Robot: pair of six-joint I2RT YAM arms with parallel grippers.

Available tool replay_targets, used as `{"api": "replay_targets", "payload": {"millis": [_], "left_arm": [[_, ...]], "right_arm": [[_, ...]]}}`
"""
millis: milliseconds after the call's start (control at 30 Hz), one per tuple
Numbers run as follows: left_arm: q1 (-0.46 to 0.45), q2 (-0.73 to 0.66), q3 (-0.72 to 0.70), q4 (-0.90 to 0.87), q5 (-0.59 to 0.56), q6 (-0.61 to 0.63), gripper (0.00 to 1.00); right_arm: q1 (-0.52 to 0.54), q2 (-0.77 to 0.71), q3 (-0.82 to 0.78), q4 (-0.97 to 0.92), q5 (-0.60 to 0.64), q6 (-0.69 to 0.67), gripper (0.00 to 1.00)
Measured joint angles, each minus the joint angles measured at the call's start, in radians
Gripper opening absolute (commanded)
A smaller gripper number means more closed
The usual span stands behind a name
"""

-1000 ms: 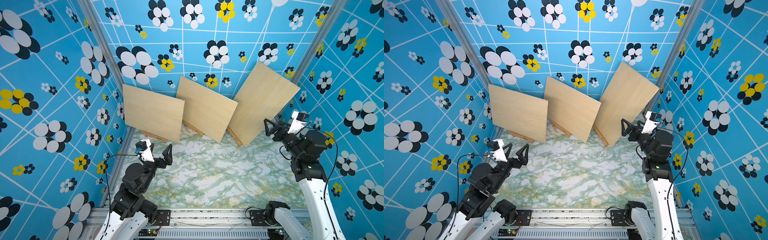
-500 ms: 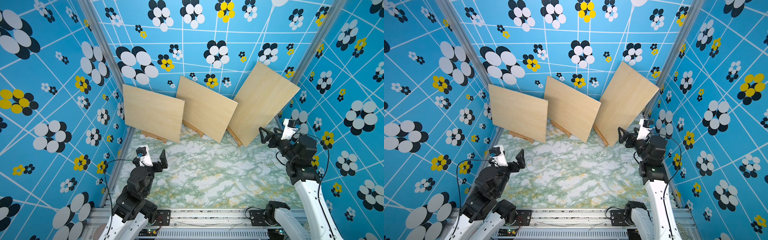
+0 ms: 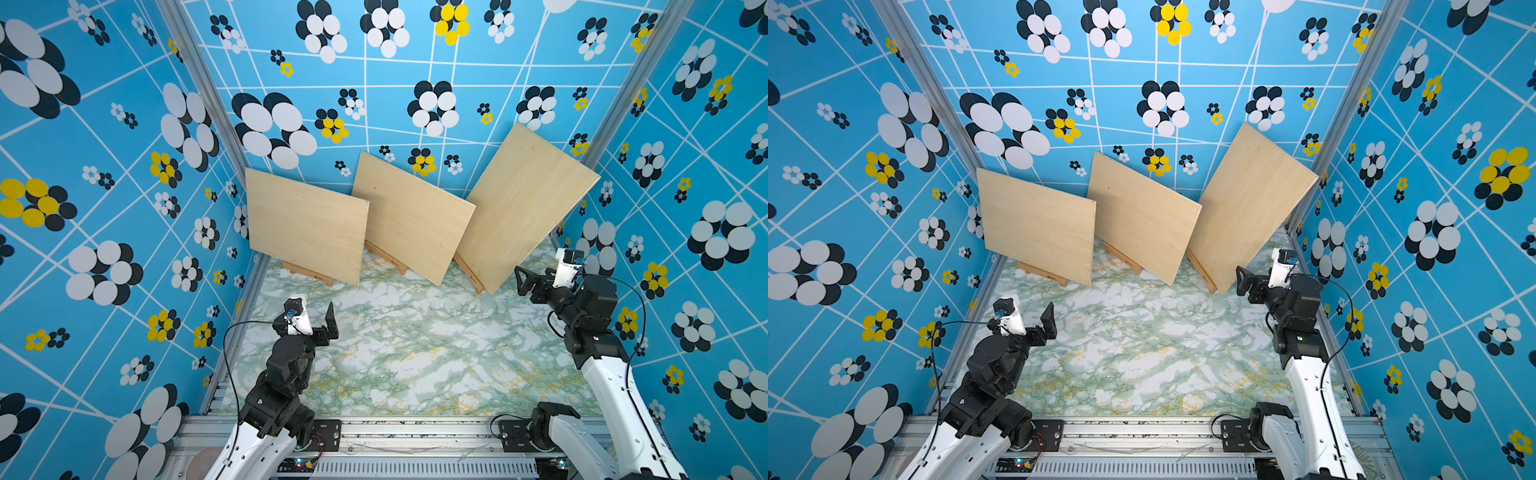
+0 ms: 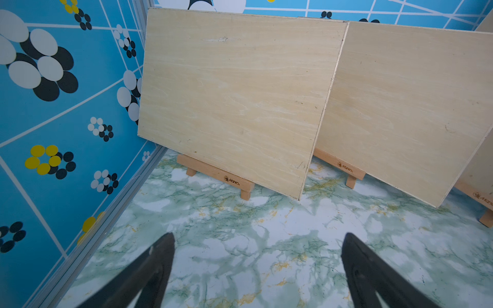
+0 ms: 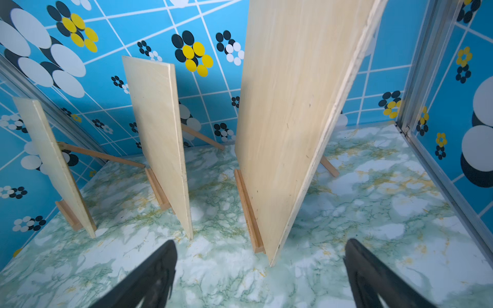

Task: Assemble the easel
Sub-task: Reset both arms

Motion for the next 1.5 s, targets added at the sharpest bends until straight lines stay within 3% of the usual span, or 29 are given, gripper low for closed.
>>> {"api": "replay_targets", "payload": {"millis": [400,800,1100,1500], "left_arm": [[0.05,0.056,-0.039,0.05,-0.001,-0.031,0.99],[0.139,0.191,-0.092,0.187,-0.046,-0.081,0.99],[0.274,0.486,-0.145,0.46,-0.011,-0.026,0.99],[0.324,0.984,-0.066,0.772,0.111,0.093,0.99]], "right_arm": [[0.0,0.125,-0.034,0.037,0.039,-0.036,0.99],[0.0,0.364,-0.113,0.271,0.057,-0.053,0.99],[0.0,0.444,-0.132,0.377,0.058,-0.06,0.99],[0.0,0.472,-0.133,0.425,0.057,-0.061,0.99]]}}
